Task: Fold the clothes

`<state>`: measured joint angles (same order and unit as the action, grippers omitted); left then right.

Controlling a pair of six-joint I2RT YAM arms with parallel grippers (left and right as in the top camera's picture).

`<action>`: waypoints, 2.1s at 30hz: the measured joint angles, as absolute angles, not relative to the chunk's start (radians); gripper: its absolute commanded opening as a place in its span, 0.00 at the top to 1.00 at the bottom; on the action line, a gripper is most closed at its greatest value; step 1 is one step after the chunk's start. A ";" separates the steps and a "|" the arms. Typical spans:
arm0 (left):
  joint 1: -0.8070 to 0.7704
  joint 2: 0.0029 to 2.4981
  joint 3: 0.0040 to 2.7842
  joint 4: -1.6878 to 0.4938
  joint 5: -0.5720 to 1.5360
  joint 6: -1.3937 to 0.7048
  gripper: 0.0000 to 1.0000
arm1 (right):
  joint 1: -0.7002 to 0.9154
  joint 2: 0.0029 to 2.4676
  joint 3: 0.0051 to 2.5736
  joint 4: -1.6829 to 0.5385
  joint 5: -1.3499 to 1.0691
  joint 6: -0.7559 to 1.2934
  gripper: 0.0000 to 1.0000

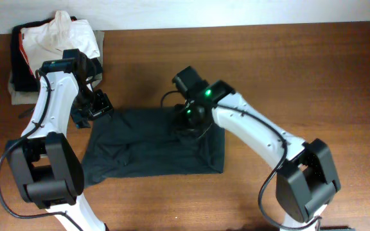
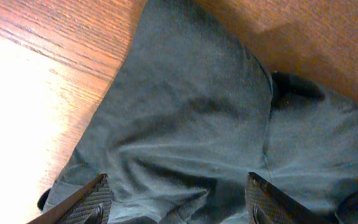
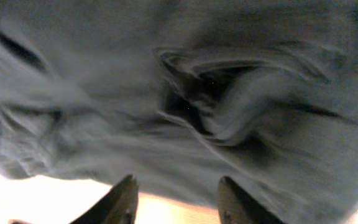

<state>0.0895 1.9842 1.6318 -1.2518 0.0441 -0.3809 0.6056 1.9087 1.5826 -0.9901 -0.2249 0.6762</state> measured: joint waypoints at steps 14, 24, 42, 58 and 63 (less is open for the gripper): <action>0.081 1.984 1.633 -1.249 0.044 -0.381 0.31 | 0.392 1.918 1.347 -0.911 -0.358 0.380 0.22; 0.068 1.984 1.633 -1.249 0.044 -0.381 0.31 | 0.551 1.918 1.340 -0.873 -0.430 0.359 0.27; 0.068 1.984 1.633 -1.249 0.044 -0.381 0.32 | 0.373 1.905 1.621 -1.069 -0.236 0.437 0.00; 0.068 1.984 1.633 -1.245 0.044 -0.381 0.32 | 0.415 2.128 1.620 -0.842 -0.475 0.451 0.48; 0.068 1.984 1.633 -1.244 0.044 -0.381 0.32 | 0.439 2.132 1.619 -0.699 -0.481 0.495 0.71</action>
